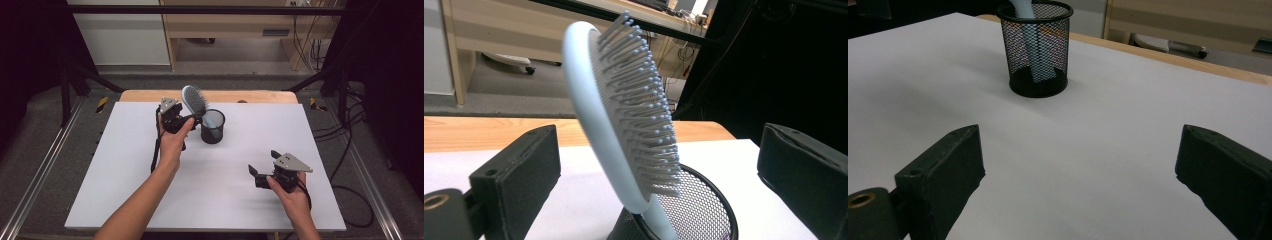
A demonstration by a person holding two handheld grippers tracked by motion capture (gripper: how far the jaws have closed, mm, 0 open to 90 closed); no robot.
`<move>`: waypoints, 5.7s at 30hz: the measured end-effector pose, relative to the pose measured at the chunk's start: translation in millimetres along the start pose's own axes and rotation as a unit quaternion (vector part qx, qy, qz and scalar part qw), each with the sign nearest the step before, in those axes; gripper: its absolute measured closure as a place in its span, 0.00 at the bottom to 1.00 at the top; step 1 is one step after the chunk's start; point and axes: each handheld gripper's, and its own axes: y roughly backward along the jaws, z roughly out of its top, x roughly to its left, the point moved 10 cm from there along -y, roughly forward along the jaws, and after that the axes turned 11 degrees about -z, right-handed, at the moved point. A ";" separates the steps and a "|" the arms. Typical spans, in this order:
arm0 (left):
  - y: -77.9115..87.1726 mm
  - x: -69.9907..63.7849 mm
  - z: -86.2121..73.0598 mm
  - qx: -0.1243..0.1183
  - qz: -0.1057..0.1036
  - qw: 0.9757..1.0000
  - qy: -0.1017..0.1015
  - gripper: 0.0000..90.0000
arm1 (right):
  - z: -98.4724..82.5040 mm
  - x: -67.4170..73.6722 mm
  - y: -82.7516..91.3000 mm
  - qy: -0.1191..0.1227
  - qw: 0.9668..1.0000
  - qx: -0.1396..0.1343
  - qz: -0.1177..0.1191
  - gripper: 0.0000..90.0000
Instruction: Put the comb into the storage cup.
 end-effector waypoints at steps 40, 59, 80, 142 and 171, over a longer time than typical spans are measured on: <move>37.1 2.0 -4.9 0.023 0.001 0.999 -0.048 0.04 | -1.4 10.0 -3.3 0.018 1.000 0.012 0.007 0.05; 55.3 9.0 7.1 0.009 -0.004 0.999 -0.045 0.02 | -1.9 9.4 -2.8 0.019 1.000 0.011 0.006 0.05; 102.6 38.8 38.6 -0.003 -0.004 0.999 -0.046 0.02 | -2.7 15.8 -0.3 0.024 1.000 0.012 0.011 0.04; 226.2 71.8 32.2 0.009 0.027 0.991 -0.131 0.02 | -7.8 -28.0 17.4 -0.037 0.998 -0.038 -0.032 0.04; 241.4 89.8 -10.9 -0.032 0.032 0.992 -0.119 0.02 | -10.6 -27.9 19.6 -0.024 0.999 -0.029 -0.033 0.04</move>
